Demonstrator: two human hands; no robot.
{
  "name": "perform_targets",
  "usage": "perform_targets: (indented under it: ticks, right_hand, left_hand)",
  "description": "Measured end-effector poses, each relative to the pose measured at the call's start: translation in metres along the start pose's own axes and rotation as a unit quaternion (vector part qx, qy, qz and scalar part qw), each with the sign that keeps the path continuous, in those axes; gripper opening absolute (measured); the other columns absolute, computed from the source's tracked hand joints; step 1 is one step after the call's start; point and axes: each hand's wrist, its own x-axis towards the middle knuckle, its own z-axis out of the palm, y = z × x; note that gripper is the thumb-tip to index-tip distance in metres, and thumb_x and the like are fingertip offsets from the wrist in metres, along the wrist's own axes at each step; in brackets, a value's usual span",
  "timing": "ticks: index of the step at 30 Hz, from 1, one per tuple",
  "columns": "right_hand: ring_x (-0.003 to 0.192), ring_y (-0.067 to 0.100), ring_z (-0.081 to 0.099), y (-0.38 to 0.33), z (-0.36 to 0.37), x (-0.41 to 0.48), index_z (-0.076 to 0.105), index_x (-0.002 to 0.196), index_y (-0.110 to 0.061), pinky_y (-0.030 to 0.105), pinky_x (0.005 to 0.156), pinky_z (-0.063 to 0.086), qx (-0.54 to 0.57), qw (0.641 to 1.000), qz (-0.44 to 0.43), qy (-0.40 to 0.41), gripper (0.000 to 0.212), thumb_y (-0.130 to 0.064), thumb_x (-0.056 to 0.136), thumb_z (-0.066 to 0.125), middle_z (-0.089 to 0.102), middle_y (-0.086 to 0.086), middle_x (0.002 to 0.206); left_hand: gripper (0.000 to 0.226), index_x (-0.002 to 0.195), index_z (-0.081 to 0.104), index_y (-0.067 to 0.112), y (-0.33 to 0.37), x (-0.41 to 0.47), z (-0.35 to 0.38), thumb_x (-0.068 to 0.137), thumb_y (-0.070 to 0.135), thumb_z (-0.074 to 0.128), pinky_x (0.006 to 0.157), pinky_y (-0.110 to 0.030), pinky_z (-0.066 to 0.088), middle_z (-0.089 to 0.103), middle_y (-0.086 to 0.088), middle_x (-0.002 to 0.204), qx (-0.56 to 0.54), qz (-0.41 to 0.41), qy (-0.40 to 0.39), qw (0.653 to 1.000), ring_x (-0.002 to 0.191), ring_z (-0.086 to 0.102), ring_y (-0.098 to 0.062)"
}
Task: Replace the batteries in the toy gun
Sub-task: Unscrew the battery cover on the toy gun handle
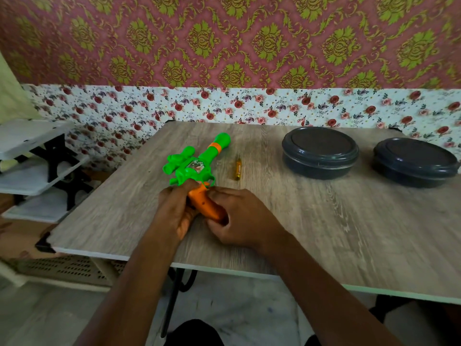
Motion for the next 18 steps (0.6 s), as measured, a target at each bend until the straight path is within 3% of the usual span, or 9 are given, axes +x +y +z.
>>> perform_targets:
  ticks: [4,9,13,16,18]
  right_hand:
    - [0.116,0.032,0.066,-0.002,0.008,-0.001,0.056,0.144,-0.010,0.047,0.088,0.060,-0.039,0.999,0.006,-0.014,0.064,-0.039,0.087,0.061,0.063,0.009,0.139]
    - [0.126,0.031,0.062,0.003,0.010,-0.003,0.056,0.143,-0.006,0.043,0.093,0.058,-0.064,0.998,-0.002,0.004,0.063,-0.041,0.092,0.064,0.061,0.014,0.143]
    - [0.119,0.032,0.068,0.002,0.014,-0.006,0.062,0.136,-0.002,0.043,0.080,0.062,-0.105,0.994,0.002,0.021,0.054,-0.035,0.094,0.051,0.066,0.016,0.135]
    - [0.113,0.032,0.072,-0.001,0.018,-0.007,0.068,0.128,-0.001,0.038,0.072,0.063,-0.174,0.984,-0.005,0.029,0.051,-0.022,0.082,0.075,0.072,0.017,0.124]
    - [0.112,0.031,0.073,-0.001,0.020,-0.008,0.069,0.126,0.000,0.037,0.070,0.064,-0.199,0.979,-0.015,0.045,0.050,-0.016,0.079,0.072,0.073,0.018,0.122]
  left_hand:
    - [0.016,0.101,0.070,-0.006,0.002,-0.003,0.001,0.091,-0.002,0.059,0.058,-0.037,0.062,0.076,-0.018,0.084,0.003,0.001,-0.008,1.000,0.071,0.073,-0.023]
    - [0.010,0.095,0.069,-0.004,0.003,-0.005,-0.001,0.093,0.000,0.060,0.054,-0.031,0.059,0.076,-0.013,0.075,0.022,-0.009,-0.038,0.999,0.064,0.072,-0.017]
    - [0.019,0.109,0.067,-0.001,0.002,-0.003,-0.002,0.097,0.013,0.062,0.061,-0.041,0.063,0.074,-0.022,0.098,0.001,-0.032,-0.035,0.999,0.081,0.073,-0.028]
    - [0.023,0.113,0.066,-0.003,0.003,-0.003,-0.001,0.098,0.015,0.062,0.061,-0.040,0.063,0.074,-0.025,0.104,0.004,-0.036,-0.029,0.999,0.082,0.075,-0.028]
    - [0.022,0.112,0.066,-0.004,0.003,-0.004,0.001,0.098,0.013,0.062,0.063,-0.040,0.064,0.075,-0.025,0.102,0.011,-0.033,-0.036,0.999,0.080,0.076,-0.028]
